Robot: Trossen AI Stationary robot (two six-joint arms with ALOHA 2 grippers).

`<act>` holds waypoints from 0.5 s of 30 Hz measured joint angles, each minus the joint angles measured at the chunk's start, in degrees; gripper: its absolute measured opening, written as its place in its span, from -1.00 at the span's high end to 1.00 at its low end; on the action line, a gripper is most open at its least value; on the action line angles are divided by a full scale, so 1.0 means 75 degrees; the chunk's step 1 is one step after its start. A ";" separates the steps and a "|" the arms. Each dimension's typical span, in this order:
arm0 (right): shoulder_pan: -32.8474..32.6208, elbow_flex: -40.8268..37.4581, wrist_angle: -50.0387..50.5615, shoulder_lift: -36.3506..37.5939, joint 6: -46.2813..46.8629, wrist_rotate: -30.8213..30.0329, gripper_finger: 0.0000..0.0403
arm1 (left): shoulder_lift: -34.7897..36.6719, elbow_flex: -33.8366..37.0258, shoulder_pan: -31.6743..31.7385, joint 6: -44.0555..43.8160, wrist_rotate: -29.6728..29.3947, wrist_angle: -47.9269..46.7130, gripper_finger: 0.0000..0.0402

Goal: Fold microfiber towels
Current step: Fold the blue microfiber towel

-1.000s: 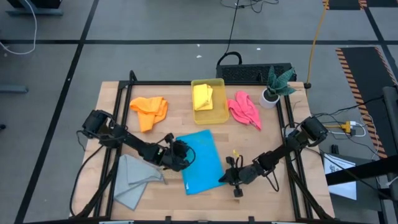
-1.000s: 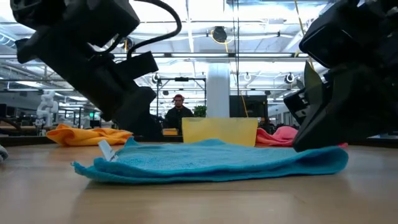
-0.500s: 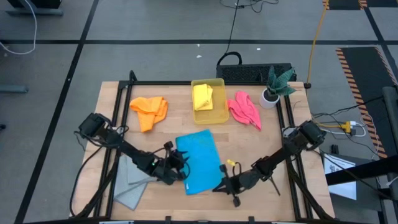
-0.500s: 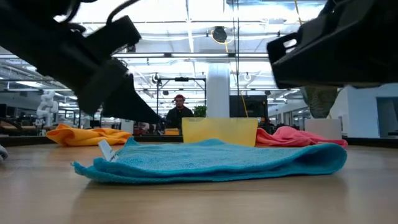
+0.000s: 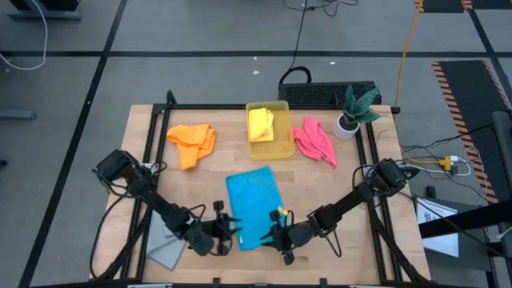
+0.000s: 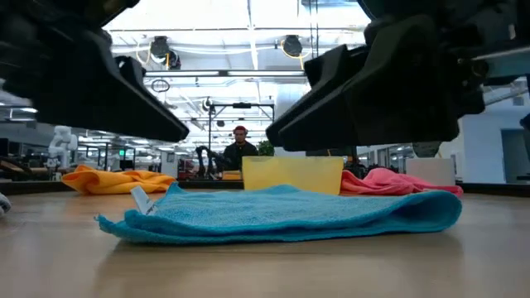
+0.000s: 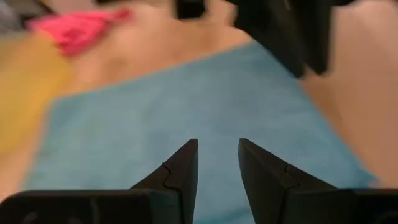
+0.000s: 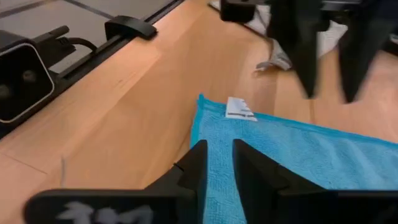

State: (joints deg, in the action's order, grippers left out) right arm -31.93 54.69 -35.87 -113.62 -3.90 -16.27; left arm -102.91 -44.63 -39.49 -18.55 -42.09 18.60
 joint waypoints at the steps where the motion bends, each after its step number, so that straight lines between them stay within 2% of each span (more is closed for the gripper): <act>1: 0.0008 0.0054 0.0158 0.0003 0.0005 -0.0009 0.60 | -0.0007 0.0002 -0.0013 -0.0001 0.0307 0.0117 0.41; 4: 0.0088 0.0080 0.0294 0.0000 0.0000 -0.0007 0.50 | -0.0189 -0.0001 -0.0025 0.0083 0.0846 0.0682 0.41; 8: 0.0185 0.0042 0.0361 0.0000 0.0000 -0.0018 0.42 | -0.0742 -0.0012 -0.0031 0.0418 0.1042 0.1025 0.41; 11: 0.0205 -0.0021 0.0572 0.0000 -0.0156 -0.0004 0.40 | -0.0954 -0.0183 -0.0117 0.0420 0.1401 0.0967 0.41; 15: 0.0207 -0.0045 0.0960 -0.0003 -0.0230 -0.0001 0.40 | -0.0973 -0.0653 -0.0471 0.0648 0.1447 0.0665 0.41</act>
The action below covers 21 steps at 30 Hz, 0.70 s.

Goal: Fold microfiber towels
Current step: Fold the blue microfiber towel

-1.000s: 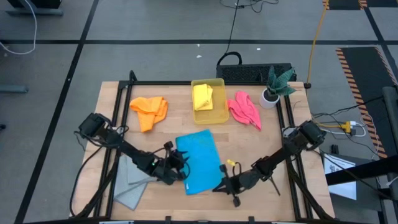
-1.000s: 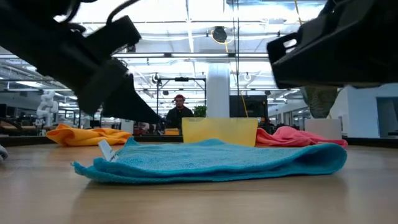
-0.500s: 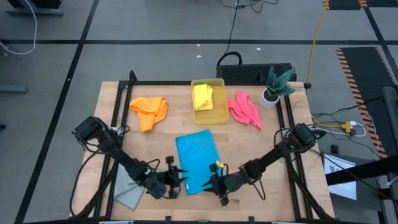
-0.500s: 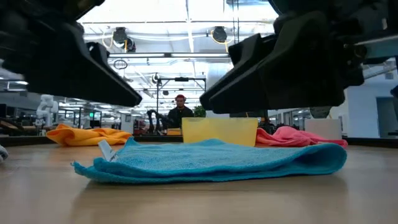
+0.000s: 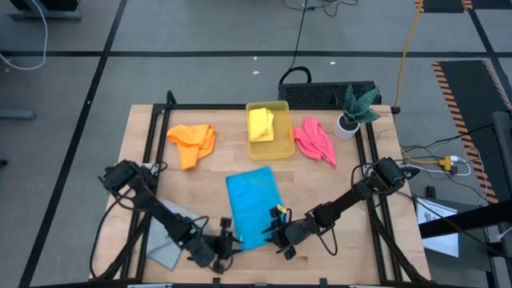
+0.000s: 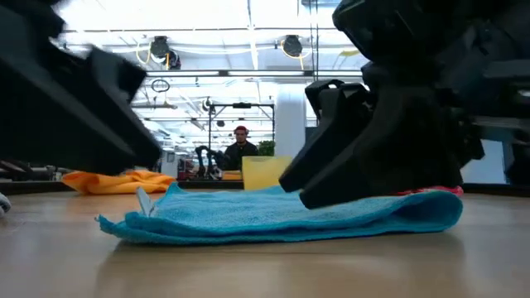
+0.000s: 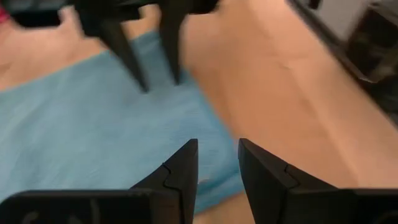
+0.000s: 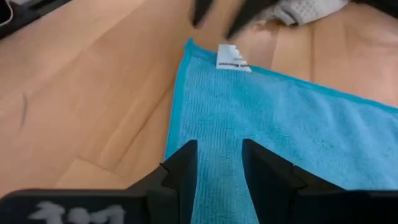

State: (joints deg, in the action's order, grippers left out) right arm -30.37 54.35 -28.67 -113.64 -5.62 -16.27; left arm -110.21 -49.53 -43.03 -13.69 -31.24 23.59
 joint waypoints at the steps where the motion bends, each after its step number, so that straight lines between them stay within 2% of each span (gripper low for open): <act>1: 0.0003 0.0003 -0.0006 0.0003 0.0023 0.0000 0.41 | -0.0009 -0.0111 -0.0080 0.0220 0.0007 -0.0112 0.41; 8: 0.0003 0.0003 -0.0029 0.0006 0.0136 -0.0006 0.41 | -0.0020 -0.0351 -0.0013 0.0347 -0.0014 -0.0860 0.41; 11: 0.0001 0.0003 -0.0025 0.0006 0.0223 -0.0006 0.41 | -0.0015 -0.0356 0.0211 0.0123 0.0604 -0.0948 0.41; 21: 0.0006 0.0003 -0.0026 0.0006 0.0200 -0.0012 0.41 | -0.0072 -0.0354 0.0538 0.0163 0.1500 -0.1036 0.42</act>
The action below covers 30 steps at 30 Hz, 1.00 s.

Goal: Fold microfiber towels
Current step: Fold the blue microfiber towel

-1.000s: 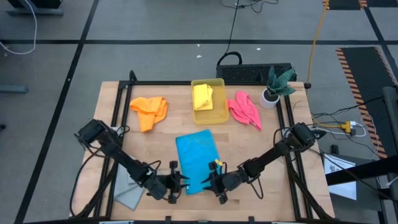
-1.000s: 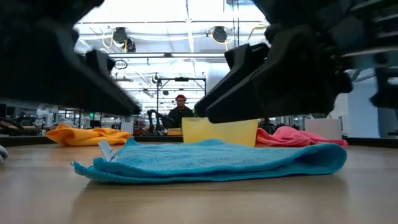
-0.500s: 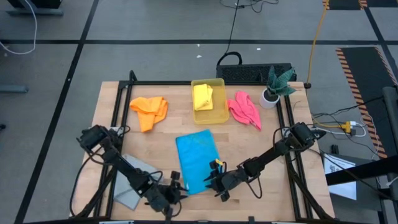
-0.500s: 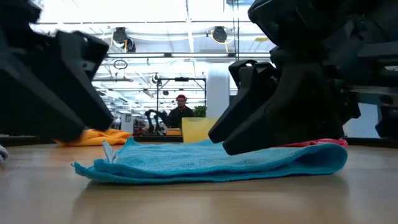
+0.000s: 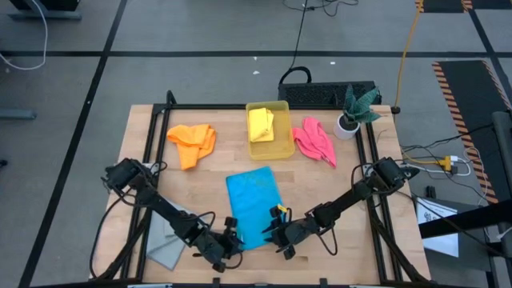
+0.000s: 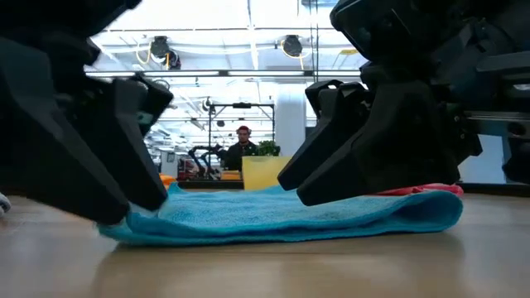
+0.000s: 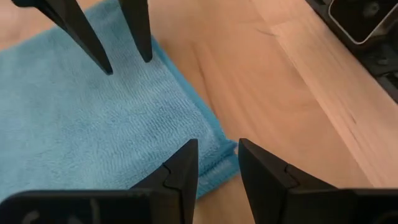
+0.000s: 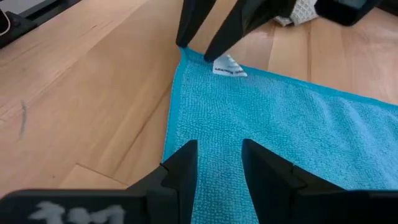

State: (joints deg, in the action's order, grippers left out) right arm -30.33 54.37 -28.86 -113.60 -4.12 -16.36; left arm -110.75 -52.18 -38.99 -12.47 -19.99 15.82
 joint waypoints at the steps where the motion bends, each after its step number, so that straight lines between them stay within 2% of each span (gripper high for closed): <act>1: 0.0000 0.0000 0.0000 0.0000 0.0000 -0.0001 0.41 | -0.0062 0.0000 0.0016 0.0006 0.0047 0.0055 0.42; 7: 0.0035 -0.0003 0.0005 0.0000 0.0000 -0.0005 0.41 | -0.0321 -0.0003 0.0048 -0.0174 -0.0011 0.0269 0.42; 15: 0.0061 -0.0003 0.0067 0.0000 0.0050 -0.0006 0.41 | -0.0269 0.0000 0.0015 -0.0392 -0.0149 0.0219 0.42; 20: 0.0064 -0.0003 0.0066 0.0000 0.0041 -0.0004 0.41 | -0.0269 0.0000 -0.0031 -0.0495 -0.0506 0.0234 0.42; 30: 0.0064 -0.0003 0.0064 0.0000 0.0041 -0.0006 0.41 | -0.0269 0.0002 -0.0005 -0.0638 -0.0606 0.0250 0.42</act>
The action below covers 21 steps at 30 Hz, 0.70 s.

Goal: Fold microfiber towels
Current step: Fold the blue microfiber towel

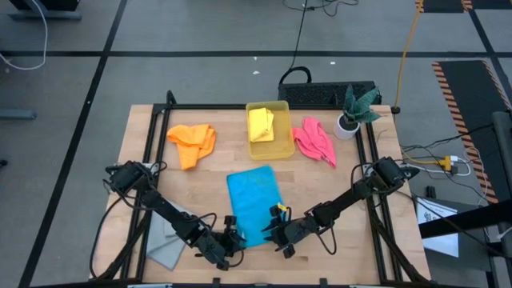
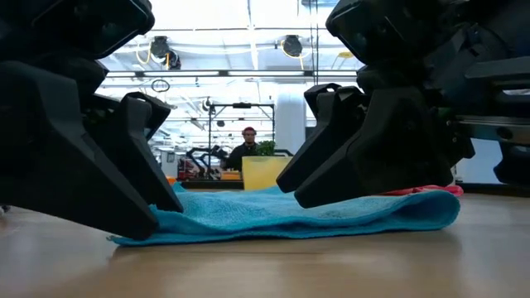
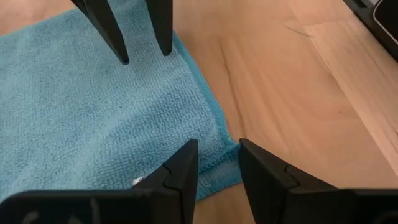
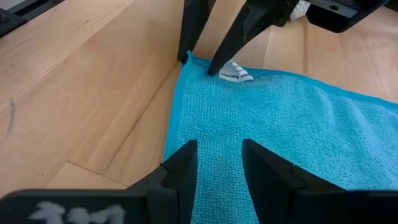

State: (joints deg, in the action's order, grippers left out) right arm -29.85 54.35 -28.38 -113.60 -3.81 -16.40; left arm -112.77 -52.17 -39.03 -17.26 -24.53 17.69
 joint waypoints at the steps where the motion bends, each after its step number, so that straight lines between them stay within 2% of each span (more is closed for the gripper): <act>1: 0.0000 0.0000 0.0000 0.0000 0.0000 0.0003 0.41 | 0.0000 0.0001 0.0000 -0.0008 -0.0002 0.0000 0.42; 10: 0.0000 0.0000 0.0000 0.0000 -0.0009 0.0002 0.41 | 0.0005 0.0003 0.0081 0.0032 -0.0601 0.0077 0.45; 12: 0.0000 0.0000 0.0000 0.0000 -0.0013 0.0000 0.41 | 0.0009 0.0003 0.0112 0.0063 -0.0612 0.0076 0.55; 17: 0.0008 0.0000 -0.0003 0.0000 -0.0073 -0.0032 0.41 | 0.0015 0.0003 0.0056 0.0451 -0.0618 0.0079 0.94; 21: 0.0020 -0.0010 0.0050 0.0120 -0.0056 -0.0231 0.41 | 0.0015 -0.0088 -0.0046 0.0875 -0.0618 0.0039 0.95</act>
State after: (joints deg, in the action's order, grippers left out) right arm -29.69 54.27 -28.01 -112.70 -4.23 -18.13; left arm -112.66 -52.82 -39.37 -10.69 -29.17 17.99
